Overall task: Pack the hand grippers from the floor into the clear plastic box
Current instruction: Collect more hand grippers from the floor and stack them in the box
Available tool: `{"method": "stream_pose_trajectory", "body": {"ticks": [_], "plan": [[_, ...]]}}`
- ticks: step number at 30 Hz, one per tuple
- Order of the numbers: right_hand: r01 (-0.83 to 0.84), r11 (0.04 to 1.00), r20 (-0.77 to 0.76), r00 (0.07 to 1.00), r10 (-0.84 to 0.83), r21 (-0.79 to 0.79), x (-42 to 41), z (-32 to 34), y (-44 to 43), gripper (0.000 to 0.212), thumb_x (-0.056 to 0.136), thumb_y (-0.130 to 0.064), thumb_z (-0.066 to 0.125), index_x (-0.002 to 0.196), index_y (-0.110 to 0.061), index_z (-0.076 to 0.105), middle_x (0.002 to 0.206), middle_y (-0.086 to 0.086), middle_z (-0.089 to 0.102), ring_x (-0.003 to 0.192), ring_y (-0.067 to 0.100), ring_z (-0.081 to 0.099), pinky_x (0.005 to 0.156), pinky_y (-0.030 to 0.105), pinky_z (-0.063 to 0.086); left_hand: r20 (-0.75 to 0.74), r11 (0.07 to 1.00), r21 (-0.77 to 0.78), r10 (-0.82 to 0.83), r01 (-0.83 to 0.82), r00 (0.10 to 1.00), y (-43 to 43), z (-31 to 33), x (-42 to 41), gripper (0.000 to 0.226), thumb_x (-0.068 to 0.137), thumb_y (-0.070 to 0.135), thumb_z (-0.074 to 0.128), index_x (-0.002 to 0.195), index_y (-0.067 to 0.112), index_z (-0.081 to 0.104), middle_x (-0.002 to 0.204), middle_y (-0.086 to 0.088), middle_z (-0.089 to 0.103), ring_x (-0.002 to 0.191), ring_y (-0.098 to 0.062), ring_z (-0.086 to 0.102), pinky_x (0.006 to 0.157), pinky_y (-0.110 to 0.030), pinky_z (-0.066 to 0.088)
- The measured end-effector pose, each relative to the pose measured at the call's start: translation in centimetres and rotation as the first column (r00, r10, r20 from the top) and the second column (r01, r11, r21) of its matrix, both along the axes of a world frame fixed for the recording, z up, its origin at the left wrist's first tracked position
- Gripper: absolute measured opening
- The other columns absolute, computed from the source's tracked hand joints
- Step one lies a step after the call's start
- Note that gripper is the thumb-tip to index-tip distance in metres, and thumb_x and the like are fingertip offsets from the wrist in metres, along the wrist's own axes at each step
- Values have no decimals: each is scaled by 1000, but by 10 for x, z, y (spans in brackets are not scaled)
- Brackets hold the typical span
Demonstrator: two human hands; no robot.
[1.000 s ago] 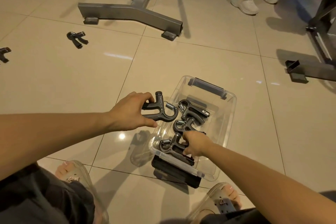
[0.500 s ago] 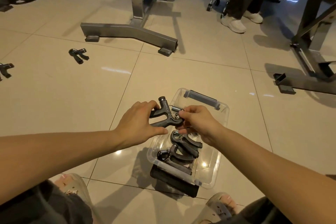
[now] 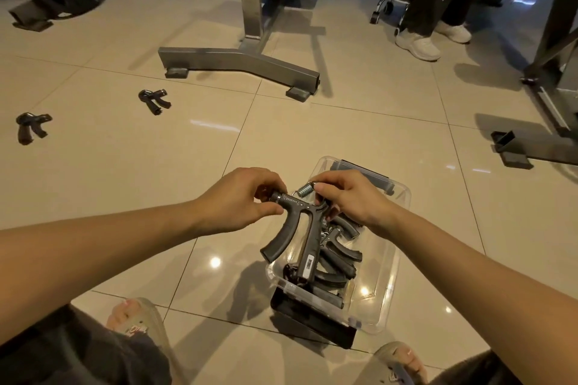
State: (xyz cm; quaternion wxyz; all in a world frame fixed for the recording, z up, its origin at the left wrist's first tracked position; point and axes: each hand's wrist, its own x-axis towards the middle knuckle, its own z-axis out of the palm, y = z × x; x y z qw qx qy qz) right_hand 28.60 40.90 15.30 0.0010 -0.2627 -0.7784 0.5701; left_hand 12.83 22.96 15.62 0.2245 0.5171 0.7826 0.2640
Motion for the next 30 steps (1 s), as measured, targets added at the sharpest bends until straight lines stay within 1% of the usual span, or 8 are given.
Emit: {"method": "stream_pose_trajectory", "body": {"ticks": [3, 8, 12, 15, 18, 23, 26, 30], "plan": [[92, 995, 7, 996, -92, -37, -5, -3, -3, 21, 103, -20, 55, 116, -7, 66, 93, 16, 69, 73, 22, 69, 71, 43, 61, -95, 999, 52, 6, -1, 995, 1, 0, -3, 20, 88, 34, 76, 105, 26, 71, 90, 11, 66, 85, -8, 62, 79, -37, 54], [56, 998, 147, 988, -51, -34, -6, -3, -20, 58, 88, -52, 70, 131, -16, 52, 100, 4, 69, 84, 14, 68, 69, 32, 54, -298, 993, 112, 60, -28, 953, 4, 3, -7, 22, 92, 41, 69, 100, 21, 69, 77, 13, 55, 71, -6, 54, 62, -23, 40], [43, 994, 172, 985, -25, -105, -6, -7, -28, 57, 82, -34, 82, 129, -16, 55, 94, 3, 73, 78, 11, 71, 66, 28, 51, -375, 995, 101, 33, 6, 926, 6, 5, -5, 30, 91, 50, 64, 97, 20, 69, 75, 13, 56, 67, -6, 53, 60, -24, 45], [43, 982, 176, 984, -10, -183, -3, -10, -17, 53, 79, -29, 84, 126, -16, 63, 105, 10, 74, 92, 21, 74, 80, 37, 58, -333, 992, 99, -39, 76, 942, 4, 7, -7, 31, 88, 48, 70, 105, 23, 70, 88, 16, 60, 74, -2, 54, 64, -17, 44], [32, 977, 175, 985, 6, -213, 1, -8, -9, 35, 81, -25, 82, 114, -16, 74, 105, 14, 74, 89, 21, 73, 76, 33, 58, -305, 985, 61, -138, 164, 942, 4, 5, -10, 30, 88, 41, 74, 113, 25, 72, 97, 16, 62, 81, 5, 54, 67, -9, 40], [-8, 962, 218, 973, 69, -272, 6, -6, -5, 25, 88, -31, 71, 104, -13, 79, 103, 16, 76, 98, 33, 72, 92, 48, 56, -164, 990, 67, -110, 123, 980, 9, 3, -10, 24, 89, 37, 74, 108, 24, 72, 102, 15, 68, 83, 2, 59, 73, -25, 47], [-79, 988, 155, 983, 100, -136, 6, 2, -3, 16, 93, -19, 67, 102, -12, 79, 97, 9, 76, 97, 30, 70, 92, 44, 56, 19, 994, 14, -108, 108, 994, 15, -2, -8, 17, 90, 35, 73, 101, 23, 70, 97, 13, 71, 91, 3, 66, 75, -24, 48], [-235, 910, 107, 972, 210, 342, 9, 10, -6, 18, 92, -25, 70, 107, -17, 77, 91, -7, 72, 84, 9, 66, 76, 29, 52, 102, 997, -31, -62, 65, 993, 27, -9, -6, 14, 92, 35, 70, 98, 23, 70, 84, 6, 71, 76, -11, 68, 75, -35, 57]]}}
